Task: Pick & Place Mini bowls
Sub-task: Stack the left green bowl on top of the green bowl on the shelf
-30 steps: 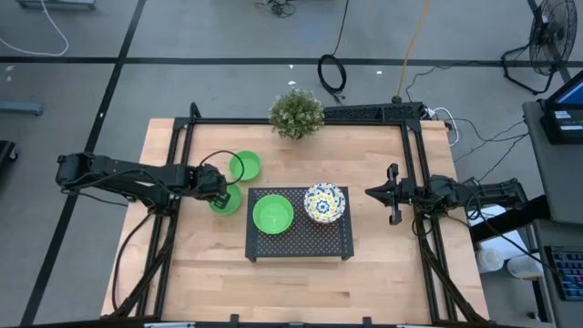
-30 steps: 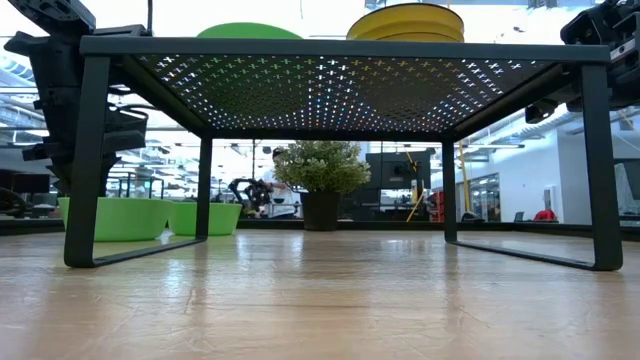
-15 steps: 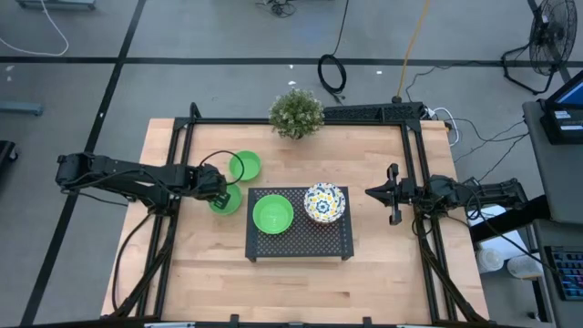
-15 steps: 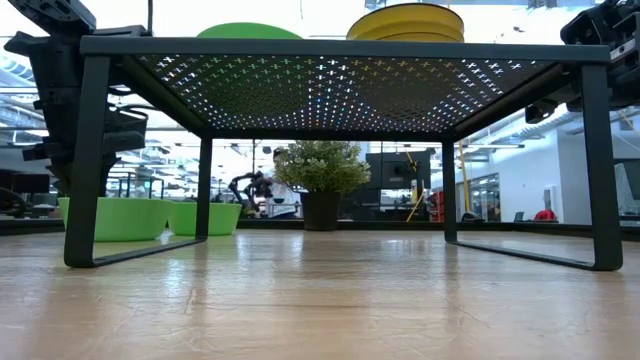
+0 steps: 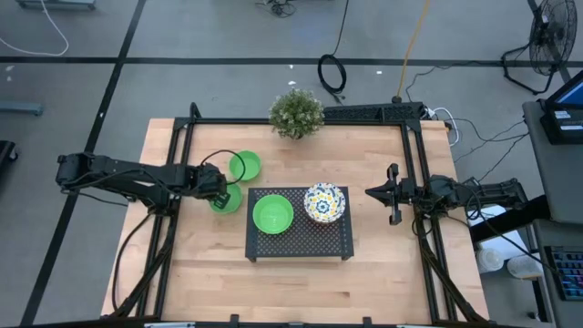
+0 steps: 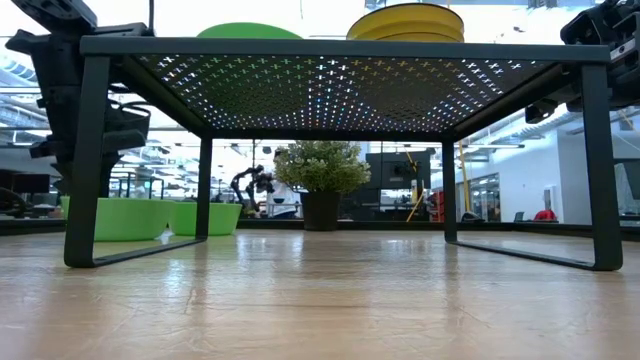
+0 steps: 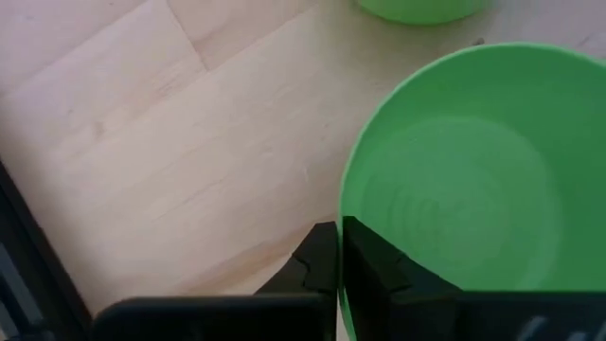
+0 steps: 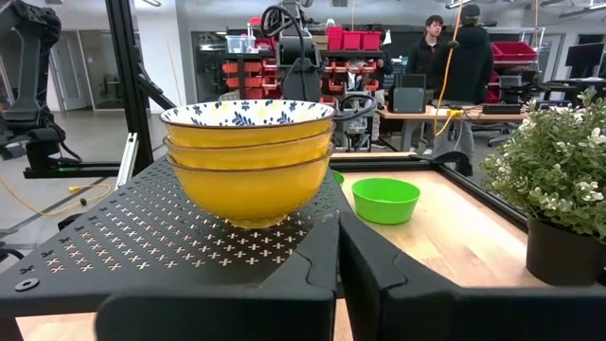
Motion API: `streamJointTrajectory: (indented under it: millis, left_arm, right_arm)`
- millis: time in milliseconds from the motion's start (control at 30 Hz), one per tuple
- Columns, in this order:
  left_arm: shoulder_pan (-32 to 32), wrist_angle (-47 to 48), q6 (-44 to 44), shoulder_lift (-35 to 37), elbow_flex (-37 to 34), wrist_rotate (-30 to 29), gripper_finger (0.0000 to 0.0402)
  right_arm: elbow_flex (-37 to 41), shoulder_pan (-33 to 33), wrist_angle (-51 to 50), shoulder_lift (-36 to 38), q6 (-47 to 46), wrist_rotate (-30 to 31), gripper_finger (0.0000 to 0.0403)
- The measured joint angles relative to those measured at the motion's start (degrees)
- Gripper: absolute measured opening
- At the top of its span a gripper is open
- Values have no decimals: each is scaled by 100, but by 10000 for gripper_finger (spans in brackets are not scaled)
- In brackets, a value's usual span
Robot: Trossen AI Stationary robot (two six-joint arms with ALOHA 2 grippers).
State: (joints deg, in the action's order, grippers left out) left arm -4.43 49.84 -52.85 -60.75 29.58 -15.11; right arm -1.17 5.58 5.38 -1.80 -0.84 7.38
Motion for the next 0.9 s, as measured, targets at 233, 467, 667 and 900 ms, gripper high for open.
streamJointTrajectory:
  millis: [233, 467, 667, 900]
  left_arm:
    - [0, 26, 97, 0, 97, -37, 8]
    - [0, 267, 25, 0, 97, -163, 16]
    - [0, 322, 29, 2, 126, -162, 10]
    - [3, 434, 208, 9, 528, -847, 6]
  right_arm:
    - [-1, 1, 0, 0, 0, 1, 0]
    - [-2, 2, 1, 0, 0, 1, 0]
    - [-2, 0, 1, 0, 0, 0, 0]
    - [-1, 1, 1, 0, -1, 1, 0]
